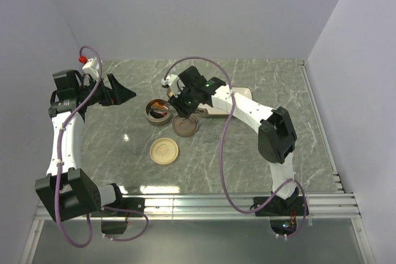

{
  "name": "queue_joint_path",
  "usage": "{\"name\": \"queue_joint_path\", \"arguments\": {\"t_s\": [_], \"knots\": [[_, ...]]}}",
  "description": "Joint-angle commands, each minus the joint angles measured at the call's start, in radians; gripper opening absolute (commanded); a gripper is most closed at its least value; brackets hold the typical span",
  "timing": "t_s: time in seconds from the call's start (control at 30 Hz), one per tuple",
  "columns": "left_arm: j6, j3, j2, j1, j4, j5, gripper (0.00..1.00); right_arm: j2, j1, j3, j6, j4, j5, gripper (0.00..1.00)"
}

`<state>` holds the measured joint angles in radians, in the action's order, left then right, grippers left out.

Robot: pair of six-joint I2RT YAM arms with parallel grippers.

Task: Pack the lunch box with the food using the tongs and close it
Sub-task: Place the food into the lunch box, then put down the clamp

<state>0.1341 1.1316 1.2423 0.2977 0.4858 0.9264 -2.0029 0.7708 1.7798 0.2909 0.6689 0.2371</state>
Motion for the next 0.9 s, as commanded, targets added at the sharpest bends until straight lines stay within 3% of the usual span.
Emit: {"name": "queue_joint_path", "arguments": {"t_s": [0.0,0.27,0.53,0.73,0.87], "knots": [[-0.016,0.007,-0.029,0.006,-0.007,0.003,1.0,0.035,0.007,0.075,-0.036,-0.015,0.014,0.5],[-0.013,0.011,-0.032,0.006,-0.013,0.008,1.0,0.134,-0.056,0.129,-0.134,-0.005,0.054,0.5],[-0.016,-0.001,-0.037,0.006,-0.027,0.014,0.99,0.282,-0.293,-0.011,-0.177,-0.005,0.117,0.49],[-0.008,-0.004,-0.024,0.006,-0.042,0.026,0.99,0.34,-0.435,-0.146,-0.058,0.043,0.145,0.48],[-0.013,-0.009,-0.024,0.006,-0.05,0.037,1.0,0.348,-0.527,-0.213,0.191,0.118,0.243,0.48]]}}
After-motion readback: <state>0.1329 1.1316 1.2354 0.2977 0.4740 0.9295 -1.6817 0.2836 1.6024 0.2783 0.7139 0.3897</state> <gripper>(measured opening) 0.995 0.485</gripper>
